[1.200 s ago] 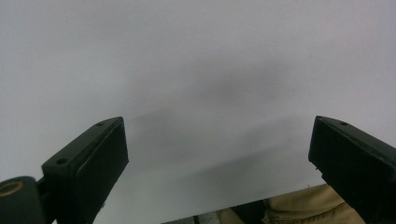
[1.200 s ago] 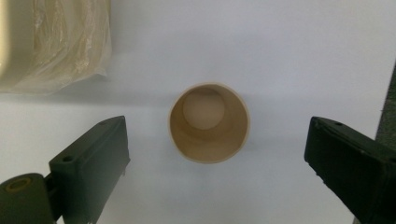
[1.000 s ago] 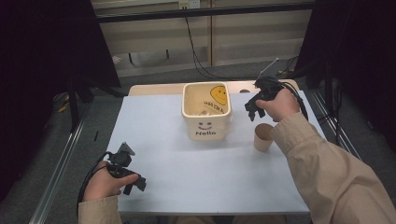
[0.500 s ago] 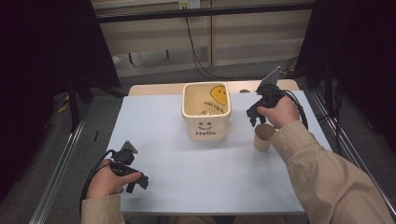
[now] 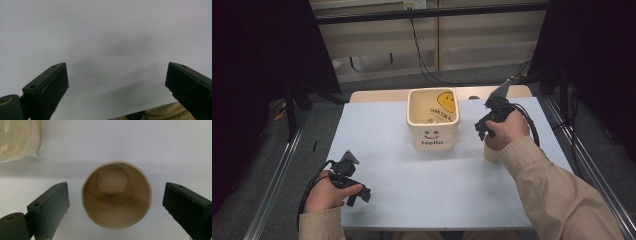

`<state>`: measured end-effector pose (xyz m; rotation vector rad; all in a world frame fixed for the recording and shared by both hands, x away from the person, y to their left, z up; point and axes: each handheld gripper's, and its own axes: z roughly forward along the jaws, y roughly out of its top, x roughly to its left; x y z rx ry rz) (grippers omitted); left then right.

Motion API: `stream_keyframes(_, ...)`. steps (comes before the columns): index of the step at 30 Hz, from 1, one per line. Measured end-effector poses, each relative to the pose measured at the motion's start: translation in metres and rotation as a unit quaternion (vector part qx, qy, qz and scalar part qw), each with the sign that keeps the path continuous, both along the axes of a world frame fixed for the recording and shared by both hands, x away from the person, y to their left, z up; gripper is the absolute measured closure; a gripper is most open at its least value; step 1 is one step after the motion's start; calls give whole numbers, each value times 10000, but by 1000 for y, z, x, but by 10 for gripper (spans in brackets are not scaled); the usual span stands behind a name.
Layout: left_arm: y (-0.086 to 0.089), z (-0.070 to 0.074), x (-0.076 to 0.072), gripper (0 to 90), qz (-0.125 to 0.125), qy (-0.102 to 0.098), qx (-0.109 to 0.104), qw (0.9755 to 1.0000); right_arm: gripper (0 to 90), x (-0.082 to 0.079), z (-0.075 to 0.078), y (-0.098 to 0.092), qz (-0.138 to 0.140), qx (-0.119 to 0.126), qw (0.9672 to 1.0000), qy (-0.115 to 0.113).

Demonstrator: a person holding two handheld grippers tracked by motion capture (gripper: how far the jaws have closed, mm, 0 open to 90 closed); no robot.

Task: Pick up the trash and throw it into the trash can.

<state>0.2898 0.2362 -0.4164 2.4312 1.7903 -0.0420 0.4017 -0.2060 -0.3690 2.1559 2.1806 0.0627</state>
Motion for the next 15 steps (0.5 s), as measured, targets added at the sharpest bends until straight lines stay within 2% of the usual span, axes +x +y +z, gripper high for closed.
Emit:
stream_keyframes(3,0,0,1,46,-13,-4,-11,10000,70,0,-4,-2,-23,4,10000,13)
stream_keyframes(5,0,0,1,46,-33,11,25,10000,69,0,-6,-2,89,-137,9998,77)
stream_keyframes(7,0,0,1,46,-5,3,-14,10000,70,-1,-9,-2,-56,-14,10000,27)
stream_keyframes(8,1,0,2,46,-57,-32,23,10000,71,-1,-11,-2,-54,5,10000,18)
stream_keyframes(11,1,1,1,46,5,8,-46,10000,76,-1,-14,-2,-47,27,10000,21)
stream_keyframes(15,2,1,0,46,11,16,-22,10000,82,-3,-18,-1,-53,6,10000,70)
